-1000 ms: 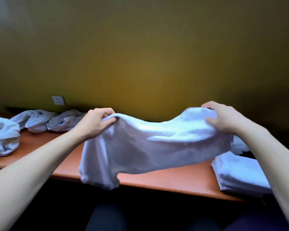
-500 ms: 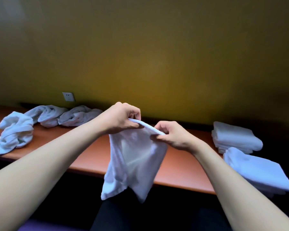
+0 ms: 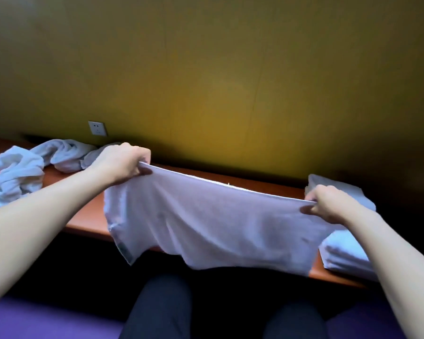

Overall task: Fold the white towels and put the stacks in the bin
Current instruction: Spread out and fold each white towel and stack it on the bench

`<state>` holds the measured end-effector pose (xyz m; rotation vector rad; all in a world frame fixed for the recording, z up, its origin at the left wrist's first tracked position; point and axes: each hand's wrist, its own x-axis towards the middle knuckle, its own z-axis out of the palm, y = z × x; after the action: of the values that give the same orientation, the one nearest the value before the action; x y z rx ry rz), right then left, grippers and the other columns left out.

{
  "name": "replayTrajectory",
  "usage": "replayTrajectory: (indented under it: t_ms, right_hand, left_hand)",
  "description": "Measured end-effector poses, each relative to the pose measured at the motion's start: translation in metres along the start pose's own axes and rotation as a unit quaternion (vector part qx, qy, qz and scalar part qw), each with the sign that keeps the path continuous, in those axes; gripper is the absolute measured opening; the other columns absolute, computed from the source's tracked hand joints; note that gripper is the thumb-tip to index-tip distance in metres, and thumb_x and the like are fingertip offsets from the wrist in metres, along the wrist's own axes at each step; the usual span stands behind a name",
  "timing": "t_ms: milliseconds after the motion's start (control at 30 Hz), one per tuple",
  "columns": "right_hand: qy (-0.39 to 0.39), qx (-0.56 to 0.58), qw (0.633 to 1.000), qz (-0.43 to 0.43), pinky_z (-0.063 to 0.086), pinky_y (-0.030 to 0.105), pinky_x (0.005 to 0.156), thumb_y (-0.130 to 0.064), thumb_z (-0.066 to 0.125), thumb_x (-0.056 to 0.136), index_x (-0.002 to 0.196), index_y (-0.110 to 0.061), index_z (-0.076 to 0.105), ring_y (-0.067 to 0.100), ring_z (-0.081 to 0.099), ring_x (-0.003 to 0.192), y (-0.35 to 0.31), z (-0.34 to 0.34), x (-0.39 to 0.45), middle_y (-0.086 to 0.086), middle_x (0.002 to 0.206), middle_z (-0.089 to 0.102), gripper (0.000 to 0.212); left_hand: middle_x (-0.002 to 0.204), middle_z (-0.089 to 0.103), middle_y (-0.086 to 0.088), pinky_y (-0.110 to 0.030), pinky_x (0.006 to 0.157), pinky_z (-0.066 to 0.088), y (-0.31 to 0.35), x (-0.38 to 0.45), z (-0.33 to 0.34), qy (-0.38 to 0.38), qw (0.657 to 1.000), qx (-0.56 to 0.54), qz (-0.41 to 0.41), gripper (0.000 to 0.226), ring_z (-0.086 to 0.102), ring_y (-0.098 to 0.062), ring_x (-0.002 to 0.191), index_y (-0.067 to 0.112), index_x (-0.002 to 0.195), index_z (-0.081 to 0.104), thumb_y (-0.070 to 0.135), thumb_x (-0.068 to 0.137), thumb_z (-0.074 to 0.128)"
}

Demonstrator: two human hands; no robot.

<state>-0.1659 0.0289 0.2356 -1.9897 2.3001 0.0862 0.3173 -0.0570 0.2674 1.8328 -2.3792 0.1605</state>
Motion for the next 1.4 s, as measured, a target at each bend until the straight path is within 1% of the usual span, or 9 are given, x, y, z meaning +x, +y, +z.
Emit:
replayTrajectory:
  t_ms: [433, 533, 633, 767, 900, 967, 1133, 1333, 1400]
  right_hand:
    - [0.141, 0.147, 0.966, 0.161, 0.055, 0.033, 0.068, -0.018, 0.063, 0.087, 0.082, -0.031, 0.074, 0.024, 0.069, 0.059, 0.043, 0.005, -0.057, 0.002, 0.068, 0.070, 0.018]
    - [0.214, 0.359, 0.894, 0.162, 0.055, 0.027, 0.056, -0.010, 0.063, 0.091, 0.085, -0.021, 0.076, 0.017, 0.071, 0.053, 0.038, 0.003, -0.066, 0.002, 0.062, 0.071, 0.018]
    - [0.243, 0.550, 0.782, 0.164, 0.054, 0.020, 0.044, -0.003, 0.057, 0.098, 0.083, -0.016, 0.069, 0.013, 0.073, 0.057, 0.027, 0.004, -0.060, 0.006, 0.069, 0.071, 0.023]
    - [0.253, 0.637, 0.705, 0.182, 0.059, 0.022, 0.052, 0.000, 0.053, 0.100, 0.083, -0.006, 0.062, 0.010, 0.072, 0.055, 0.020, 0.012, -0.014, 0.015, 0.086, 0.068, 0.020]
    - [0.233, 0.665, 0.681, 0.202, 0.058, 0.019, 0.051, 0.001, 0.047, 0.102, 0.106, 0.005, 0.058, 0.006, 0.071, 0.055, 0.025, 0.045, 0.060, 0.025, 0.111, 0.060, 0.013]
    - [0.209, 0.668, 0.679, 0.222, 0.057, 0.018, 0.051, 0.000, 0.046, 0.103, 0.094, 0.001, 0.058, 0.006, 0.071, 0.054, 0.026, 0.069, 0.097, 0.028, 0.114, 0.059, 0.014]
    - [0.192, 0.664, 0.661, 0.292, 0.061, 0.027, 0.063, 0.006, 0.049, 0.101, 0.081, -0.004, 0.049, 0.020, 0.073, 0.063, 0.023, 0.124, 0.182, 0.028, 0.113, 0.054, 0.022]
    - [0.186, 0.613, 0.690, 0.338, 0.057, 0.041, 0.084, 0.000, 0.052, 0.102, 0.122, 0.008, 0.055, 0.039, 0.064, 0.091, 0.035, 0.185, 0.261, 0.024, 0.112, 0.058, 0.022]
    - [0.173, 0.603, 0.698, 0.345, 0.056, 0.040, 0.086, -0.005, 0.053, 0.102, 0.115, 0.001, 0.056, 0.035, 0.067, 0.087, 0.042, 0.198, 0.280, 0.019, 0.107, 0.062, 0.015]
  left_hand:
    - [0.099, 0.073, -0.012, -0.040, 0.072, 0.048, -0.062, -0.044, 0.029, 0.124, 0.974, -0.110, -0.154, 0.016, 0.065, -0.039, 0.097, 0.029, 0.095, 0.071, 0.017, 0.090, 0.061]
    - [0.086, 0.073, -0.014, -0.037, 0.075, 0.055, -0.061, -0.048, 0.026, 0.178, 0.926, -0.238, -0.235, 0.016, 0.072, -0.028, 0.081, 0.025, 0.093, 0.073, 0.017, 0.091, 0.059]
    - [0.079, 0.070, -0.019, -0.024, 0.051, 0.060, -0.057, -0.041, 0.030, 0.206, 0.827, -0.439, -0.284, 0.019, 0.067, -0.011, 0.044, 0.011, 0.097, 0.072, 0.004, 0.093, 0.055]
    - [0.095, 0.071, -0.024, -0.041, 0.064, 0.065, -0.062, -0.004, 0.052, 0.218, 0.764, -0.523, -0.310, 0.010, 0.074, -0.029, 0.067, 0.011, 0.090, 0.069, 0.004, 0.086, 0.062]
    - [0.084, 0.074, -0.007, -0.048, 0.078, 0.063, -0.105, 0.072, 0.143, 0.196, 0.783, -0.485, -0.337, 0.006, 0.075, -0.030, 0.077, 0.030, 0.075, 0.068, 0.028, 0.072, 0.063]
    - [0.082, 0.076, -0.004, -0.047, 0.082, 0.062, -0.100, 0.098, 0.173, 0.178, 0.795, -0.457, -0.357, 0.016, 0.075, -0.030, 0.082, 0.034, 0.079, 0.070, 0.039, 0.066, 0.061]
    - [0.090, 0.076, -0.012, -0.042, 0.089, 0.059, -0.060, 0.149, 0.223, 0.120, 0.803, -0.433, -0.391, 0.011, 0.073, -0.031, 0.091, 0.025, 0.085, 0.070, 0.027, 0.076, 0.063]
    - [0.103, 0.074, -0.018, -0.041, 0.091, 0.056, -0.047, 0.210, 0.286, 0.108, 0.823, -0.380, -0.407, 0.027, 0.069, -0.036, 0.100, 0.016, 0.105, 0.073, 0.027, 0.082, 0.063]
    - [0.117, 0.069, -0.022, -0.043, 0.096, 0.049, -0.041, 0.229, 0.298, 0.114, 0.838, -0.342, -0.409, 0.032, 0.062, -0.040, 0.112, 0.010, 0.117, 0.069, 0.024, 0.088, 0.065]
